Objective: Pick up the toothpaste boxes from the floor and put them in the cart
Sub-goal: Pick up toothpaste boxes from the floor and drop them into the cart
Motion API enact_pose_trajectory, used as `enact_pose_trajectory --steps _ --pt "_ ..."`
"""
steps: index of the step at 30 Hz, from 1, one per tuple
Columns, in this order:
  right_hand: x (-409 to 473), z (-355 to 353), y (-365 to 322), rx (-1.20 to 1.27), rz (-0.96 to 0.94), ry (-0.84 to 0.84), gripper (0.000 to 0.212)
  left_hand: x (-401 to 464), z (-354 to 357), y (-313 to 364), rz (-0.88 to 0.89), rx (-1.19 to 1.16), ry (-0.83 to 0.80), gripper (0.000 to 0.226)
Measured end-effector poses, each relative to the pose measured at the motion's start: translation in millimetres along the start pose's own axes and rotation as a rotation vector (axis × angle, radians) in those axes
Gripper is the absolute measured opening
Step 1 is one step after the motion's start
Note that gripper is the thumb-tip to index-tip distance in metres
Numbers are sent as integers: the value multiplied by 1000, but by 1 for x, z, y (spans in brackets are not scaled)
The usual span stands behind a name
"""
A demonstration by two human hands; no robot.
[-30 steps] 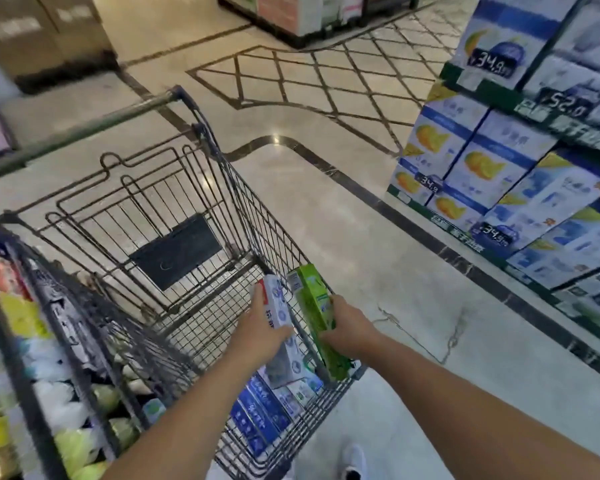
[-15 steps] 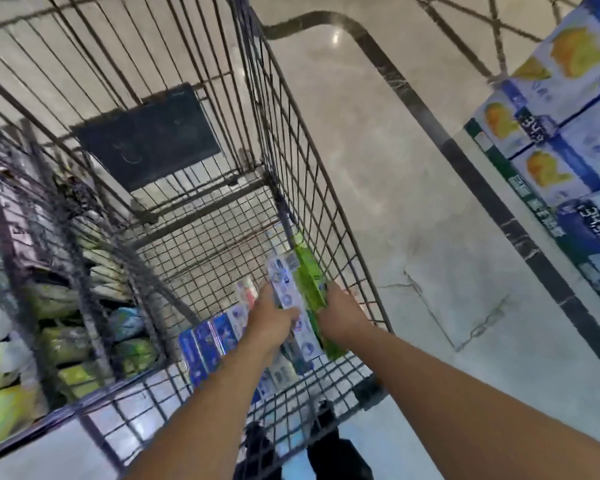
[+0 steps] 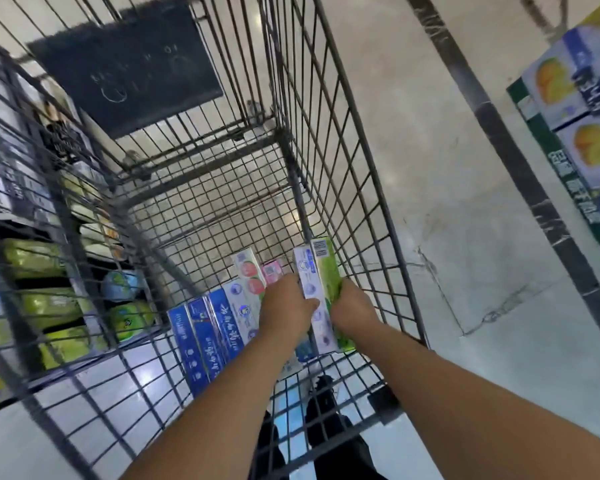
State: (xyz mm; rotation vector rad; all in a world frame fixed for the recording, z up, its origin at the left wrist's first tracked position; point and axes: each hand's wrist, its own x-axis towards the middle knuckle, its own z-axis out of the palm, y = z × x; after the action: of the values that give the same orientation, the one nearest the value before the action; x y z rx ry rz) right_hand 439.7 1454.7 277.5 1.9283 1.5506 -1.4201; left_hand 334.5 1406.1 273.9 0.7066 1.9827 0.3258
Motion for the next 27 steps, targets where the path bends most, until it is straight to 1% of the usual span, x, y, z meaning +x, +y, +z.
enact_pose_trajectory --steps 3,6,8,12,15,17,19,21,24,27 --pt "6 6 4 -11 48 -6 25 2 4 2 -12 11 23 26" --pt "12 8 1 -8 65 -17 29 4 7 3 -19 6 59 30" --pt "14 9 0 -2 68 -7 27 6 10 2 -22 -16 86 30" --pt "15 8 1 41 52 14 11 2 16 -3 3 -86 151 27" --pt "14 8 0 65 9 39 5 0 19 -7 32 -118 199 30" --pt "13 7 -5 20 -37 41 6 -1 20 -9 43 -115 249 32" --pt "14 7 -6 -82 -78 10 16 -1 20 -13 37 -101 279 34" --pt "13 7 -5 -175 -78 -37 24 -4 20 -17 25 -24 230 37" --pt "8 6 -3 -293 -89 -78 26 -6 21 -23 40 143 125 46" --pt "8 7 -1 -375 -85 -97 30 -6 20 -25 34 195 38 60"
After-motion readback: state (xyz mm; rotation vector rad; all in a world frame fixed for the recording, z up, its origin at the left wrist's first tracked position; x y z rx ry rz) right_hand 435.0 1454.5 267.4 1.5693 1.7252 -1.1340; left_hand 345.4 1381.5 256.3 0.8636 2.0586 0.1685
